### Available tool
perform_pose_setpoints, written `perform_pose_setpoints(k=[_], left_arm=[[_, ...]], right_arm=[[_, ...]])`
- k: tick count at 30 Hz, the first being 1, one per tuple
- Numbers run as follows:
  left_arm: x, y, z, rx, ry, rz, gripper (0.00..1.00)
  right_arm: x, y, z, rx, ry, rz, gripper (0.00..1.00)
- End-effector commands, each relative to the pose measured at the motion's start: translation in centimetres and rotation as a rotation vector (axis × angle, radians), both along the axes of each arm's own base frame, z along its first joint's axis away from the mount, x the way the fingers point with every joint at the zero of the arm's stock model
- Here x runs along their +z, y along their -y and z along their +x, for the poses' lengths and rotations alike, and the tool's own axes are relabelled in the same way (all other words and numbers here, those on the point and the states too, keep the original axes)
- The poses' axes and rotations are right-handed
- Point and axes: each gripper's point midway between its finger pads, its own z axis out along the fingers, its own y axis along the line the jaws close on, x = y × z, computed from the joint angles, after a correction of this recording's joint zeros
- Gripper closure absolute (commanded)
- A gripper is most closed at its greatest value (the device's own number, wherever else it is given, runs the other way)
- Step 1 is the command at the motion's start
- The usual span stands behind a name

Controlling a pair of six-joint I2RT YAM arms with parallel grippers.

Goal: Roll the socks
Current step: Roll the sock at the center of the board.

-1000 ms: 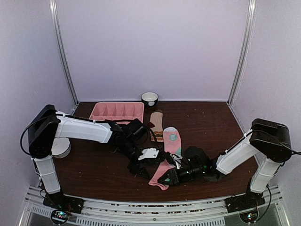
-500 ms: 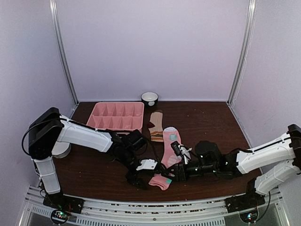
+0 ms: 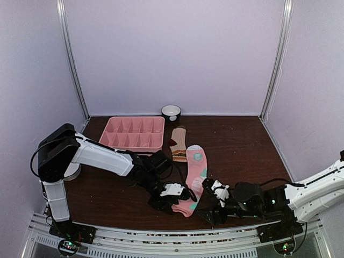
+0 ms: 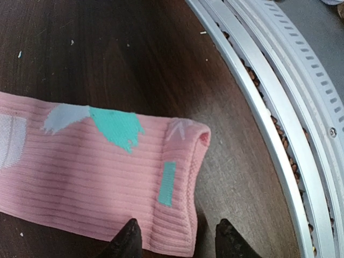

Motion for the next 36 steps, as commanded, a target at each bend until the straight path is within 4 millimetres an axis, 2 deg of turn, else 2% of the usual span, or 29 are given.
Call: perform_pose_setpoints(k=[1,5,7,9,12,15,20,28,36], left_arm=[[0.6,0.6,-0.1,-0.021,0.002,-0.007,0.48],[0.8,0.2,-0.5,-0.025,-0.011,-0.001,0.47],[0.5,0.2,-0.4,-0.02,-0.008,0.008,0.53],[0.2,0.2,-0.2,-0.02,-0.009,0.021,0.65],[-0.1,0.1,-0.2,-0.015,-0.038,0.049,0.77],[0.0,-0.1,0.2,0.004,-0.068,0.055,0.84],[0.2,-0.3,0.9,0.039,-0.125,0.053,0.86],[0.9,-0.6,1.1,0.037,-0.177,0.066,0.85],[1.4,0.2,0.9,0.03,-0.246,0.082,0.85]], right_arm=[[0.5,-0.9,0.0,0.06,0.224,-0.058,0.35],[-0.9,-2.9,-1.1,0.145,0.296,-0.124,0.4],[-2.1,-4.1,-1.5,0.179,0.319,-0.171,0.43],[-3.0,-5.2,-1.9,0.201,0.347,-0.207,0.46],[-3.7,-6.7,-2.0,0.2,0.388,-0.233,0.52],[-3.9,-7.4,-1.9,0.184,0.43,-0.25,0.56],[-3.8,-7.5,-2.2,0.182,0.453,-0.249,0.58],[-3.5,-3.9,-1.5,0.103,0.466,-0.23,0.5],[-3.9,-5.3,-1.2,0.114,0.52,-0.26,0.5]])
